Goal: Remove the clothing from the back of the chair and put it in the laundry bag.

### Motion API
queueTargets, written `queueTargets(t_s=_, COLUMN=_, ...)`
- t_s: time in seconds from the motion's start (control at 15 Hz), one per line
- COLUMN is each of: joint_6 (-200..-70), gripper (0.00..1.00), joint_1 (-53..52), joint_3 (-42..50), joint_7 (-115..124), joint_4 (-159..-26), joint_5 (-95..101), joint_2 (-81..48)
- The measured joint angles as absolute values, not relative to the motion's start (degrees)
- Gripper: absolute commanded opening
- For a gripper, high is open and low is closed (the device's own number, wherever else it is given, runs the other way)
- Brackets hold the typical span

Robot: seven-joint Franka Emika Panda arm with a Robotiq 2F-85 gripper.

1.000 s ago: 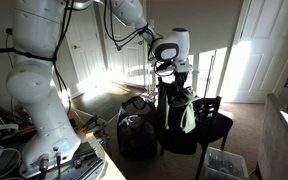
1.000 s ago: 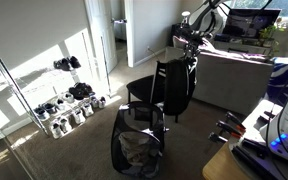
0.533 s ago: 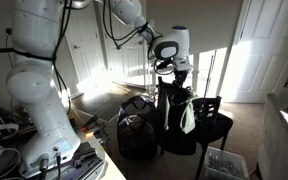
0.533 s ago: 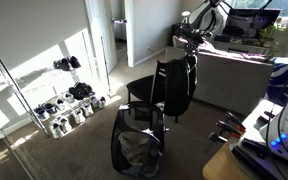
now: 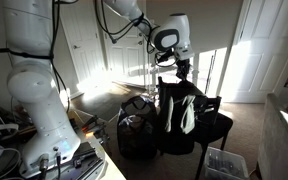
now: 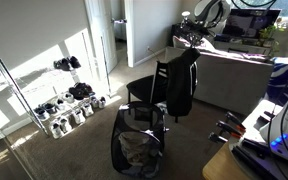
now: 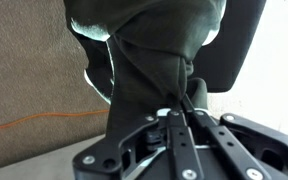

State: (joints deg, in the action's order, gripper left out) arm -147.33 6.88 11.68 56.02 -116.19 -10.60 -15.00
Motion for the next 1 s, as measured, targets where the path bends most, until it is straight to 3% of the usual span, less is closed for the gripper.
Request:
queueTargets(t_s=0.4, joint_6=-147.39, gripper=0.05, joint_1=5.86, joint_3=13.61, joint_7=56.15, joint_4=-118.06, joint_5=1.05, joint_2=-5.01)
queueTargets(t_s=1.0, joint_6=-152.62, gripper=0.05, joint_1=5.7, joint_3=12.23, joint_7=57.27, joint_4=-113.5, joint_5=9.12, joint_2=-1.64)
